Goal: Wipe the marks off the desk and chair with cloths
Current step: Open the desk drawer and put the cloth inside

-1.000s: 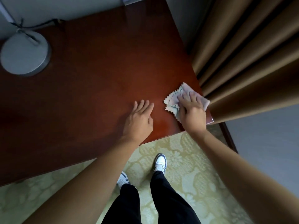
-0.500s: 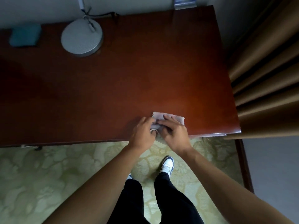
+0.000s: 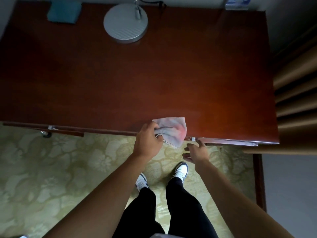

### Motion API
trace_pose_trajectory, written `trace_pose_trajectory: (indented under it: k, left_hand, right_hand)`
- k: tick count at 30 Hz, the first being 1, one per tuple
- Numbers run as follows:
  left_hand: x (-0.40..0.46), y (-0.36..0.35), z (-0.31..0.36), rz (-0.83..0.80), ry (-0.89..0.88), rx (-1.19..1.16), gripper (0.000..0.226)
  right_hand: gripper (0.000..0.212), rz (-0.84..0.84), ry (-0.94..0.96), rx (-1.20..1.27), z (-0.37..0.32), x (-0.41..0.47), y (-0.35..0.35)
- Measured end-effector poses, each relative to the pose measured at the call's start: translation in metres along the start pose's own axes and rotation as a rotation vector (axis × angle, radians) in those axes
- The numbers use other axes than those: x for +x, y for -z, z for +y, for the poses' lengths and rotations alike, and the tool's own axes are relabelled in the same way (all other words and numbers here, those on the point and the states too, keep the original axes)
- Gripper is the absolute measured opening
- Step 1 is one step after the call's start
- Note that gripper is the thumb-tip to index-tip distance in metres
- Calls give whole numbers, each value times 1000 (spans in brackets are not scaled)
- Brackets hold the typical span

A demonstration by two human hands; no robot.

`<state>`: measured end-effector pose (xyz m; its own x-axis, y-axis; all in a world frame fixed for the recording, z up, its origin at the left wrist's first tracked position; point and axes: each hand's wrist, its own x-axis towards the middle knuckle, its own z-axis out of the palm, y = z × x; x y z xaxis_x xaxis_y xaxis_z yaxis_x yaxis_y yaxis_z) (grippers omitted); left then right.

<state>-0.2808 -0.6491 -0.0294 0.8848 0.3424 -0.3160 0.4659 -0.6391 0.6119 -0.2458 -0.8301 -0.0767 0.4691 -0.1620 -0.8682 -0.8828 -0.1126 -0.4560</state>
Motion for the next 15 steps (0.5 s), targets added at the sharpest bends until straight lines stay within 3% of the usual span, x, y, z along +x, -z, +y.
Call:
trace_pose_trajectory:
  k: [2, 6, 9, 12, 15]
  left_hand:
    - [0, 4, -5, -20, 16, -2, 24]
    - [0, 11, -10, -59, 18, -31, 27]
    - [-3, 16, -16, -87, -3, -17, 27]
    - [-4, 19, -21, -60, -1, 14, 25]
    - [-4, 24, -24, -12, -7, 31, 24]
  right_hand:
    - [48, 22, -19, 78, -2, 8, -5]
    - [28, 147, 46, -1, 1, 23, 0]
    - [26, 206, 127, -81, 7, 23, 0]
    - [35, 158, 127, -34, 14, 18, -7]
    - [25, 161, 128, -62, 14, 17, -10]
